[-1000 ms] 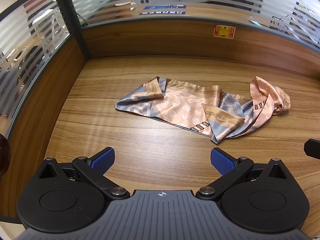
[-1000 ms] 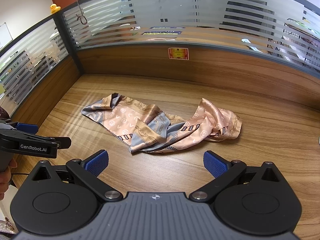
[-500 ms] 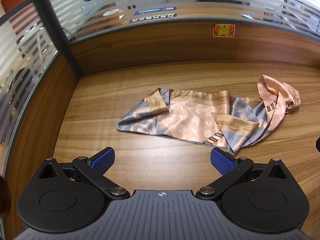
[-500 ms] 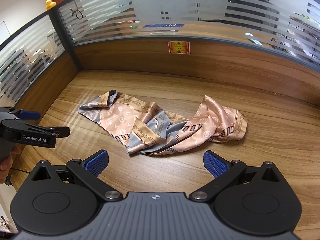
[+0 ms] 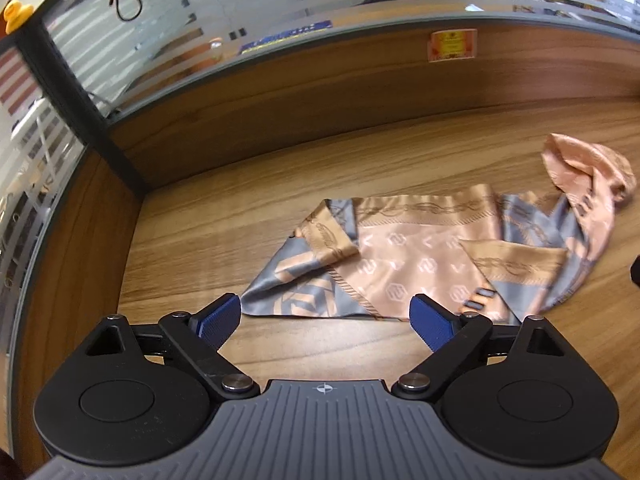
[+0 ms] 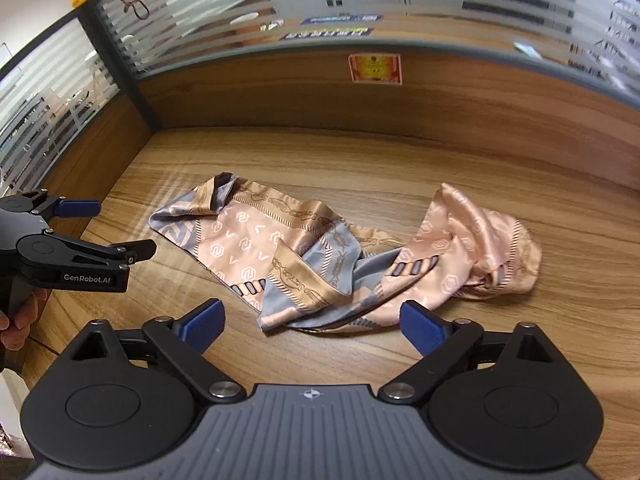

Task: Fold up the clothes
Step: 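Reach the right gripper to one scarf end and close on it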

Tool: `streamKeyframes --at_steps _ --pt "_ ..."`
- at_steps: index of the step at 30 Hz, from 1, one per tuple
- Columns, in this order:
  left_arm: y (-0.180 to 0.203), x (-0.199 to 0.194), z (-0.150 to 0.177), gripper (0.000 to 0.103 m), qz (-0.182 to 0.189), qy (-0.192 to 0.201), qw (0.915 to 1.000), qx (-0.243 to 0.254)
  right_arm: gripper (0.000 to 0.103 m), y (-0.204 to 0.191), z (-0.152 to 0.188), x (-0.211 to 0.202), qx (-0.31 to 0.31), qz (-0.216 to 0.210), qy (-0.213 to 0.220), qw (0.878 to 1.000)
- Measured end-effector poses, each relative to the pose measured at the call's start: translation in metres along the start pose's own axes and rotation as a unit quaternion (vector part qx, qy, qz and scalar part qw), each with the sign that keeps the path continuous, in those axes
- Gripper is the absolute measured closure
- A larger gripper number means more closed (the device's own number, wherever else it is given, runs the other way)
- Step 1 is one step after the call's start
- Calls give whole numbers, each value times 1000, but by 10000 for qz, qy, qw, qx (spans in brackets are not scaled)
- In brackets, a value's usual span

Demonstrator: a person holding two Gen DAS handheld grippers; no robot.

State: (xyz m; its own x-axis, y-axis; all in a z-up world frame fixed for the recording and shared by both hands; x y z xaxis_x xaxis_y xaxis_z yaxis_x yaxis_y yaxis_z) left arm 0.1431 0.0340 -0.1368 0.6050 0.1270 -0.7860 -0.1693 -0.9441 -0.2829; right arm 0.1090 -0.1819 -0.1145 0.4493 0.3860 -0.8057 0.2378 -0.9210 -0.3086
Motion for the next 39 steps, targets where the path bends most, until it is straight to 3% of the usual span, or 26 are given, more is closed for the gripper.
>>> streamKeyframes --at_steps 10,21,24,27,28,29,32,39 --pt "3 20 0 10 62 -139 9999 -80 32 9 -3 54 207 -60 -370 9991" --pt "16 15 16 10 159 -290 9994 -121 37 20 -1 100 366 80 -702 9968" --pt "19 13 19 10 179 -310 9993 -109 46 21 1 106 449 67 -744 9962" --pt "18 11 22 10 199 -320 9992 -130 71 20 2 108 488 56 -757 9959" --pt "16 11 26 10 208 -314 9991 -176 89 20 2 107 501 44 -743 9960" --pt "16 10 26 10 210 -310 9991 -195 93 21 1 101 514 17 -703 9962" --pt "15 7 26 11 218 -293 9991 -225 100 23 -1 85 553 -65 -582 9967" --pt "26 0 29 12 319 -281 9990 -147 101 40 4 33 685 -70 -357 9970"
Point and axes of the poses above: each gripper's, at about its wrist camera, not at the fingertips, and x roughly the way its jaws point, y to its right, z to its underside, the point moved 8 cm from there along x, roughly the way its jaws point, and after that the axes turned 4 degrees about -z, right-handed, at the moved point
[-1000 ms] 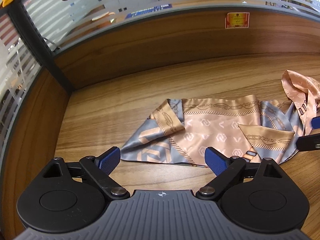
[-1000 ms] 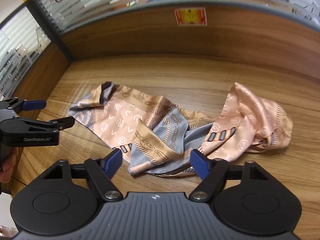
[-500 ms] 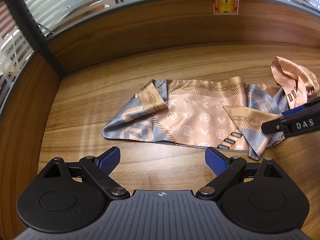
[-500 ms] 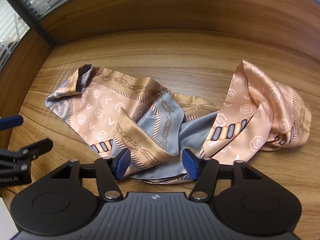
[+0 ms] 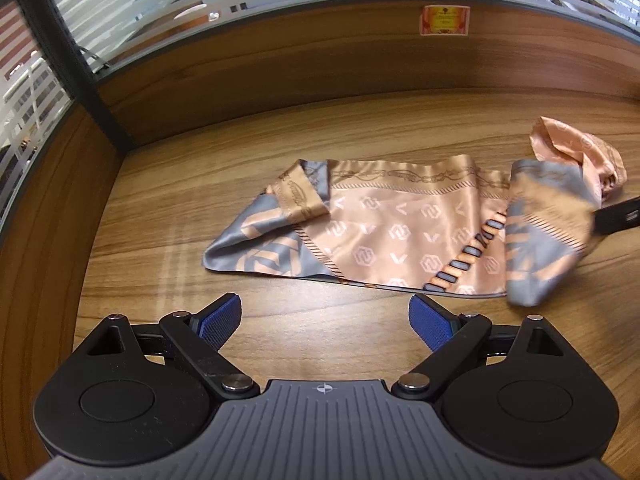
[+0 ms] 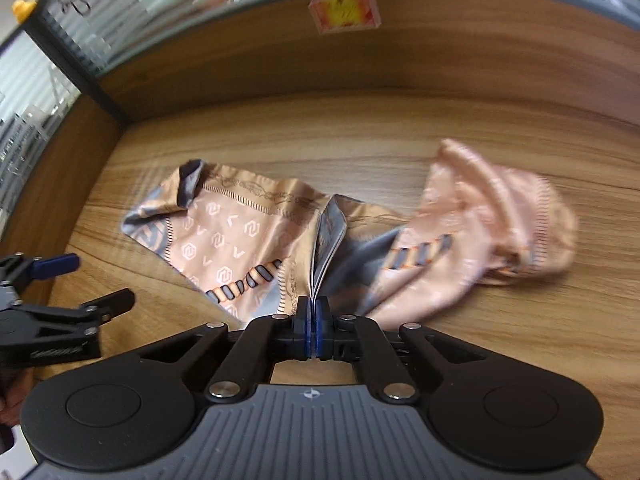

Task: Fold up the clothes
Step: 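Reach the right gripper to one scarf end and close on it, then lift the scarf end with the right gripper and pull it out straight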

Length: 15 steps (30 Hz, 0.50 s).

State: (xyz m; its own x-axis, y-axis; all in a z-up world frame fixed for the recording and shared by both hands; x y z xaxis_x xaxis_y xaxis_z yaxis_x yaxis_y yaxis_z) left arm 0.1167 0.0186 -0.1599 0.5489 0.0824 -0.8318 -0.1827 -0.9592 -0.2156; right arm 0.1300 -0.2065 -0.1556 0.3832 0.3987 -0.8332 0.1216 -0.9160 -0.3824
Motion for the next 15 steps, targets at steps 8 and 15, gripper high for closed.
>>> streamKeyframes --at_steps 8,15 --pt "37 -6 -3 17 257 32 9991 324 101 68 24 -77 351 612 121 9974" --pt "83 -10 -11 25 538 95 9962 672 101 130 48 -137 657 1202 186 9904"
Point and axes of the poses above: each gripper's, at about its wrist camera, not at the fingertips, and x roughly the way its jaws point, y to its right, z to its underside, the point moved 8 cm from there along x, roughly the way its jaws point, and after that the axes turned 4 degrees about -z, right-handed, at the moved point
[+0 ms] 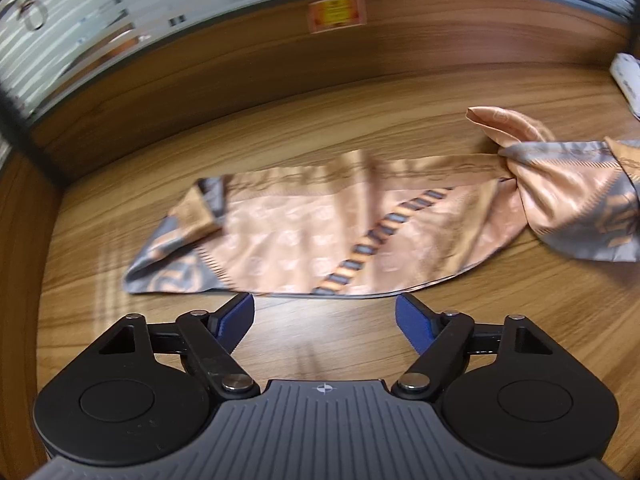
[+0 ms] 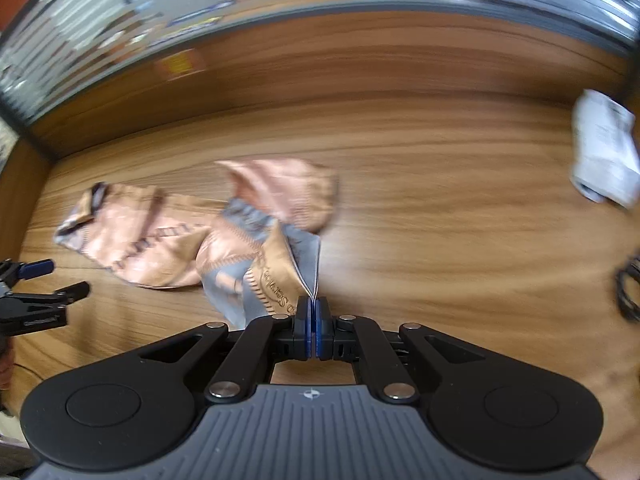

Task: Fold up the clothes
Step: 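Lift the scarf end with the right gripper and pull it out straight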

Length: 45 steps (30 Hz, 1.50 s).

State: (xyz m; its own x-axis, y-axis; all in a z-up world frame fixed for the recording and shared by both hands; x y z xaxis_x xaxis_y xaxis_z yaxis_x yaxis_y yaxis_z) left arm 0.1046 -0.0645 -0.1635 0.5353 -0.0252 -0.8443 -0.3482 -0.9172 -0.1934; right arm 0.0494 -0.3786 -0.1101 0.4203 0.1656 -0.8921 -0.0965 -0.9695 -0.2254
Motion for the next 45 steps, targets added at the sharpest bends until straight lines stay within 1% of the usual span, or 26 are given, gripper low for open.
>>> streamKeyframes --at_steps 2,4,6,8,13,16,19,21,25,26,27,28,30,35,40,45 --pt "8 1 -3 26 45 11 10000 71 101 20 4 -6 60 161 -31 9998" --pt "25 4 -9 29 120 27 9997 217 101 39 8 -10 120 301 -74 9994" --pt "39 6 -14 34 185 57 9992 342 101 58 12 -15 180 441 -117 9988" --pt "51 8 -21 37 246 87 9986 466 101 74 15 -19 230 546 -166 9981" --pt "90 15 -43 38 332 232 9956 847 101 103 18 -26 374 655 -222 9969" --pt "110 23 -54 41 369 267 9937 1027 101 121 20 -30 460 720 -256 9960" --pt "121 33 -61 41 312 283 9921 1183 101 138 23 -34 546 785 -290 9950" --pt "128 39 -64 45 248 288 9910 1281 101 150 24 -37 603 828 -312 9942" --pt "135 51 -66 53 197 211 9905 1347 101 174 25 -49 732 922 -305 9926" --pt "136 54 -66 57 186 177 9905 1352 101 180 25 -55 771 948 -278 9921" --pt "136 58 -65 62 163 118 9905 1358 101 180 28 -57 809 1006 -248 9913" --pt "136 61 -65 63 139 72 9906 1358 101 178 32 -58 843 1105 -203 9901" --pt "135 65 -63 66 107 -19 9911 1328 101 193 29 -75 925 1281 -90 9874" --pt "134 67 -59 67 91 -103 9914 1302 101 235 25 -115 1085 1839 98 9769" --pt "132 66 -58 67 171 -95 9925 1205 101 266 28 -118 1131 2162 -22 9698" --pt "131 65 -59 67 167 -82 9925 1207 101 297 31 -122 1175 2481 -142 9615"
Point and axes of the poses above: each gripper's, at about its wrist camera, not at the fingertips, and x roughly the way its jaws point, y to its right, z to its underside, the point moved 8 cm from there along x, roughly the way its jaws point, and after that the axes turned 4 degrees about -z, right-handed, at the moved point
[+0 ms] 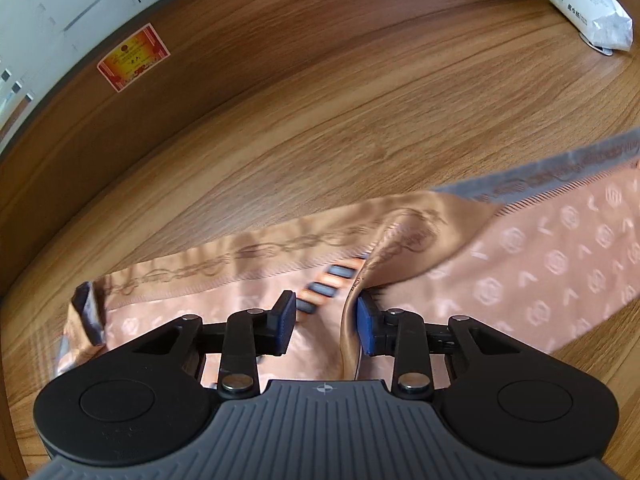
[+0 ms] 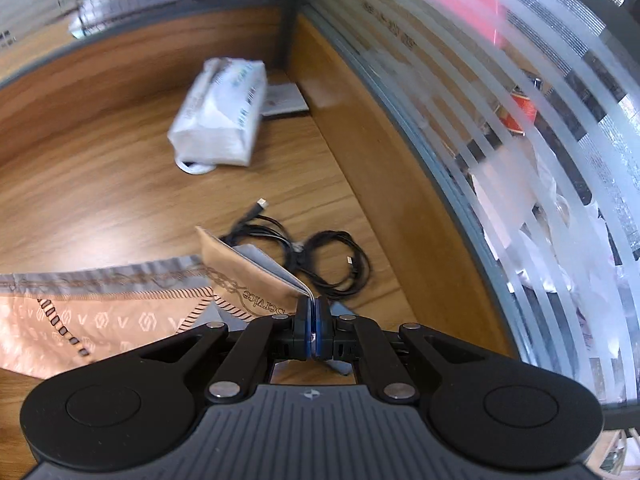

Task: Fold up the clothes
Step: 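Lift the scarf end with the right gripper and pull it out straight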

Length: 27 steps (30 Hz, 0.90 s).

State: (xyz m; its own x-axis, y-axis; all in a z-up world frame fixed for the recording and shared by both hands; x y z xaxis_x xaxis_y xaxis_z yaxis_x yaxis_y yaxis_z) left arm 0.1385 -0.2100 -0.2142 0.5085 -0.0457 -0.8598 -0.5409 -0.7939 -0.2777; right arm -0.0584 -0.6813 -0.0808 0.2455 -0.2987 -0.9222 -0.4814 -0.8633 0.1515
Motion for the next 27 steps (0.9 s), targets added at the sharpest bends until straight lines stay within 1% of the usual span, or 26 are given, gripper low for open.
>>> streamKeyframes --at_steps 5,7,9,12,17,18,19,20,21,22,24,27 --pt "4 -4 1 67 116 -79 9999 -20 101 14 4 20 -93 274 -247 9993" --pt "7 -6 3 67 154 -98 9998 -6 101 41 6 31 -68 422 -329 9985" --pt "12 -8 4 67 181 -112 9998 38 101 53 8 38 -85 604 -406 9973" --pt "21 -12 5 66 266 -120 9995 106 101 73 12 41 -157 909 -508 9944" --pt "39 -20 3 66 461 -85 9986 229 101 94 18 38 -93 1078 -558 9926" --pt "45 -23 1 65 498 -56 9983 294 99 98 19 38 -80 1112 -568 9921" --pt "50 -24 -2 64 506 -27 9981 344 92 103 20 37 -68 1146 -578 9917" --pt "54 -26 -4 61 512 -3 9980 381 77 105 21 37 -59 1157 -566 9917" --pt "60 -27 -7 58 528 27 9977 429 70 103 22 40 -59 1132 -518 9922" --pt "63 -28 -8 57 568 36 9974 452 61 100 22 40 -64 1100 -477 9928" --pt "74 -28 -12 57 706 35 9961 531 59 93 24 36 -95 1011 -422 9939" --pt "86 -30 -17 57 787 92 9945 686 56 85 22 35 -104 843 -359 9957"
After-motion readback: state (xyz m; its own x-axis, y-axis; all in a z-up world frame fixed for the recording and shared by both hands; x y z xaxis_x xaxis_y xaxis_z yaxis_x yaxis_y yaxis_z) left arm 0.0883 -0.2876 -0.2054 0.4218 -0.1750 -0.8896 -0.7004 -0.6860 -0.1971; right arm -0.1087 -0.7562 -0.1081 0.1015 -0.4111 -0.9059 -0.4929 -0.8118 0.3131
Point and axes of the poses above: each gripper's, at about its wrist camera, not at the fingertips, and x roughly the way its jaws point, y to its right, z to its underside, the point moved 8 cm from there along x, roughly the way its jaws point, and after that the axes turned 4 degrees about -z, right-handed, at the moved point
